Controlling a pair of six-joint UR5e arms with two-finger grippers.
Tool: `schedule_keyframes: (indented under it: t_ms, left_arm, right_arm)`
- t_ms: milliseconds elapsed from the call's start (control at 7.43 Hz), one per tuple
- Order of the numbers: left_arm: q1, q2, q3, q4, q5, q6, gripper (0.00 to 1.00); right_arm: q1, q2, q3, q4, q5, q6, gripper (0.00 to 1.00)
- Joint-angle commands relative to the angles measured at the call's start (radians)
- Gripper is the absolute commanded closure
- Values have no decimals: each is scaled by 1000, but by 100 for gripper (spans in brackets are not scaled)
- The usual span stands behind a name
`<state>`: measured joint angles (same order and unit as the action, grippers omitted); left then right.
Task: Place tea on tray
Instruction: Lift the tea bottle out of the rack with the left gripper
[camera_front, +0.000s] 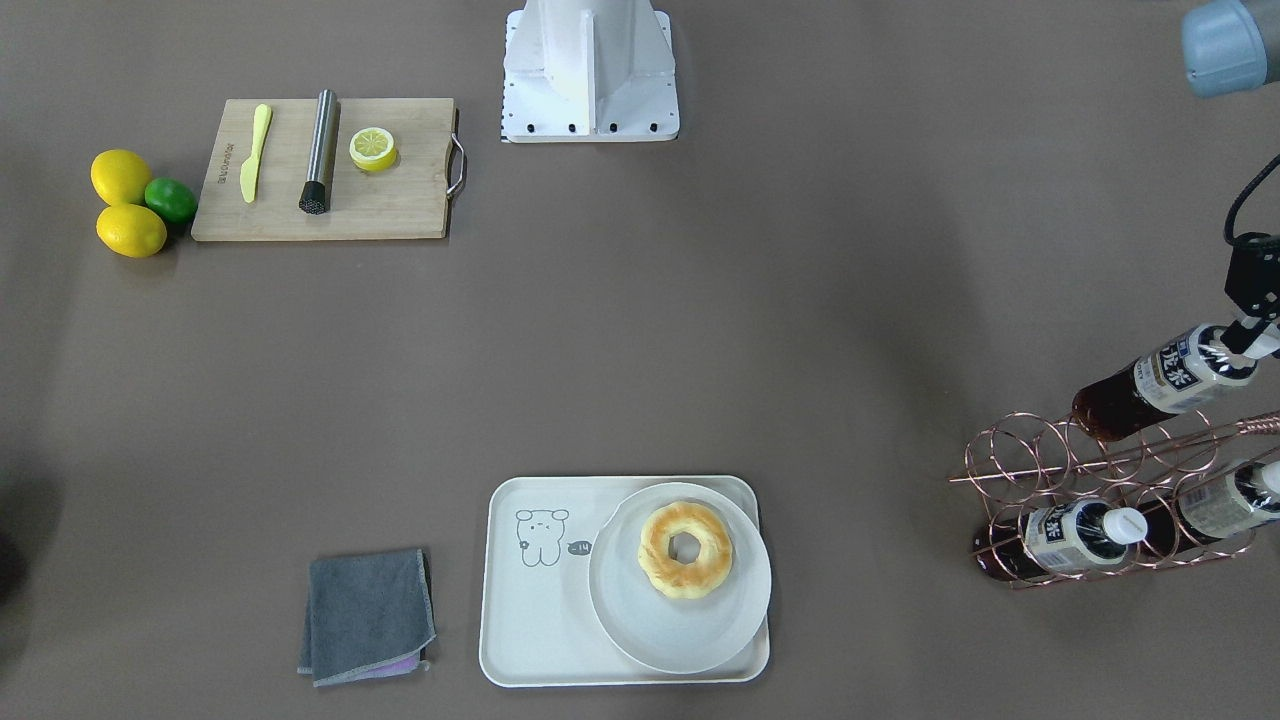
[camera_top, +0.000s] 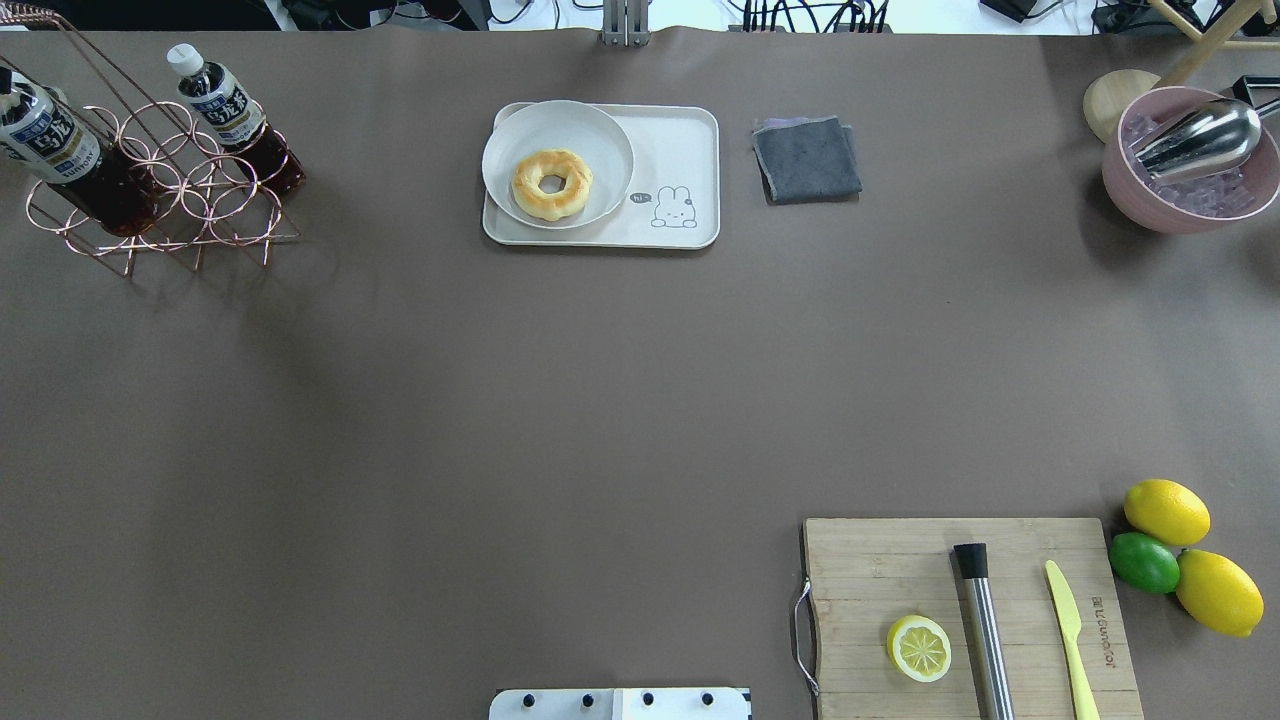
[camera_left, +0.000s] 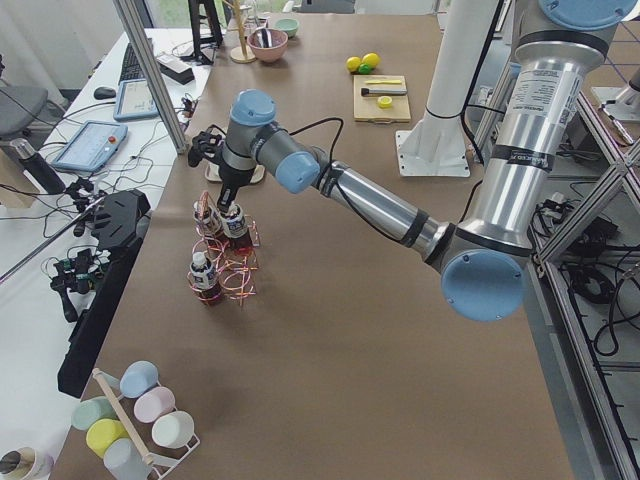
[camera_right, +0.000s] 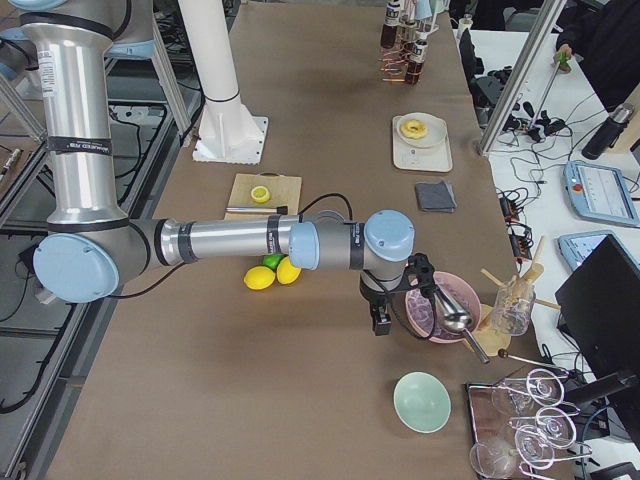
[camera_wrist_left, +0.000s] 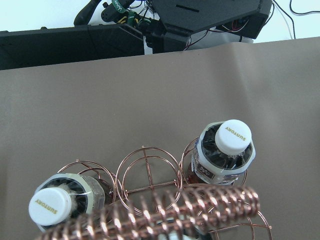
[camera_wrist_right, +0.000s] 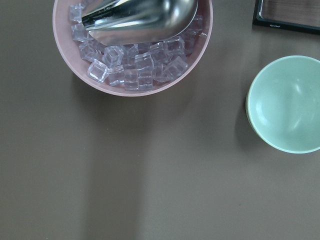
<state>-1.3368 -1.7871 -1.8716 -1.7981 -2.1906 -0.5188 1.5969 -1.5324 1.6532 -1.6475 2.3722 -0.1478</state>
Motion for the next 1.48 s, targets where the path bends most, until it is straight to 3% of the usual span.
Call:
schedule_keyframes:
  t_ms: [0,269,404,538,673,942,1211,1345]
  left_arm:
    - [-22,32,-60,5,-3,0,100]
    - [-39,50,-92,5,-49,-13,100]
    - [-24,63,-154,61,-49,-23,100]
    - [49,61,-264,185,-38,-100,100]
    - [132,63,-341,209,-12,-200,100]
    - [369,23,-391,227,175,-446,100]
    - [540,-297,-391,580,312,-606,100]
    - [647,-430,-376,696,412,-700,100]
  right_arm:
    - [3,-3,2,0,1,-6,0]
    - [5,-9,2,0,2,-7,0]
    - [5,-14,2,0,2,-7,0]
    - [5,-20,2,0,2,-7,0]
    - [5,-23,0,0,2,-7,0]
    - [6,-25,-1,0,2,-10,0]
    - [8,-29,0,0,2,-15,0]
    - [8,-31,0,0,1,-15,0]
